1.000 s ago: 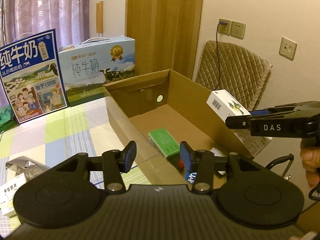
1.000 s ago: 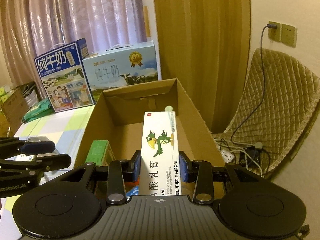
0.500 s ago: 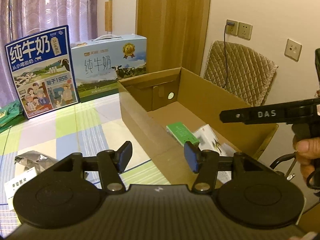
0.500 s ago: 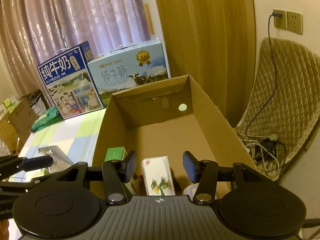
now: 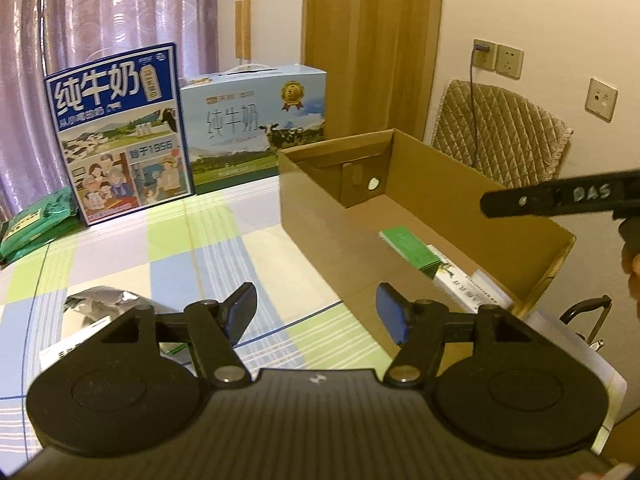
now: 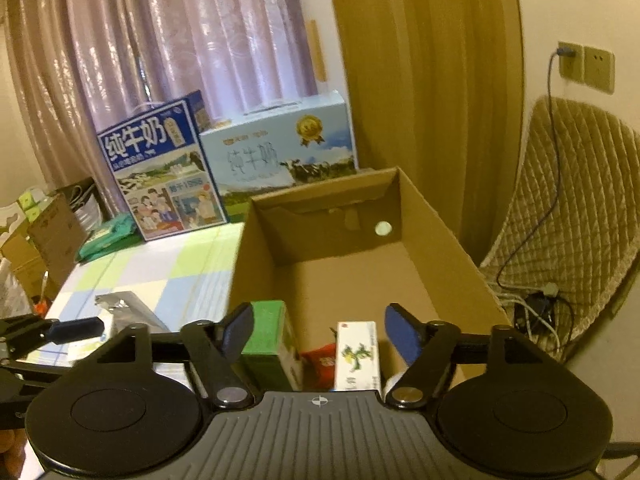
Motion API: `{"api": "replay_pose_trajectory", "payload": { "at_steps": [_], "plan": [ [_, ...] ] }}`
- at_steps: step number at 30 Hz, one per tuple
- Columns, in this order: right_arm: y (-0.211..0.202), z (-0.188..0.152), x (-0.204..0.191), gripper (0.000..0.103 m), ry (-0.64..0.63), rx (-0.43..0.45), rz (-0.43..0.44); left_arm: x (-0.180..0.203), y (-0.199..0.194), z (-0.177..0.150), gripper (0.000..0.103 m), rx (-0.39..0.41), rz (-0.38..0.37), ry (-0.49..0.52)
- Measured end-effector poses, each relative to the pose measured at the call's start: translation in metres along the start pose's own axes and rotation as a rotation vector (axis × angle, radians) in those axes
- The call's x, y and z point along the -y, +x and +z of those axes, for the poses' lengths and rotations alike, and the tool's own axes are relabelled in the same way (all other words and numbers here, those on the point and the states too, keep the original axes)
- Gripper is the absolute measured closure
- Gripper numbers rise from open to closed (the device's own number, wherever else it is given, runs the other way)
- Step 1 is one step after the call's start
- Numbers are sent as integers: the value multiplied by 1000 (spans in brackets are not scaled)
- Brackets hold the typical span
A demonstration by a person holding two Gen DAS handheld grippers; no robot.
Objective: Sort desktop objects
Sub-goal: 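Pull both open tools back from the cardboard box toward the pile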
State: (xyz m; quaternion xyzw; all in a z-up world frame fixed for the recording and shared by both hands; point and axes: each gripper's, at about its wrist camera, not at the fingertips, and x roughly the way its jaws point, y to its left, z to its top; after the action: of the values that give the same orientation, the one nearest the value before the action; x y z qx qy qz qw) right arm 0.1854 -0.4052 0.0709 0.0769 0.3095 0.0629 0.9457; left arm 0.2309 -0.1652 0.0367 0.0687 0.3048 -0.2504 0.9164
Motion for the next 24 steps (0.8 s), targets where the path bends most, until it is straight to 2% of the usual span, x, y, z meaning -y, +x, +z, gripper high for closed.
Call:
{"api": "replay_pose_trajectory", "payload": {
  "at_steps": [1, 3, 8, 15, 17, 19, 24],
  "plan": [
    [-1, 1, -4, 19, -4, 3, 5, -3, -2, -1, 37, 0, 4, -2],
    [-4, 2, -13, 2, -20, 12, 16, -11, -7, -3, 33, 7, 17, -12],
    [-6, 4, -33, 2, -58, 15, 40, -35, -22, -10, 25, 18, 54, -38],
    [-2, 2, -67, 2, -79, 12, 96, -79, -40, -34, 17, -6, 126, -73],
    [-1, 0, -79, 2, -83, 11, 121, -92, -45, -41, 12, -12, 148, -88],
    [1, -2, -93, 2, -88, 13, 152, -107, -53, -50, 2, -14, 173, -102],
    [6, -12, -129, 2, -140, 14, 227, -149, -69, -75, 2, -48, 248, -149]
  ]
}}
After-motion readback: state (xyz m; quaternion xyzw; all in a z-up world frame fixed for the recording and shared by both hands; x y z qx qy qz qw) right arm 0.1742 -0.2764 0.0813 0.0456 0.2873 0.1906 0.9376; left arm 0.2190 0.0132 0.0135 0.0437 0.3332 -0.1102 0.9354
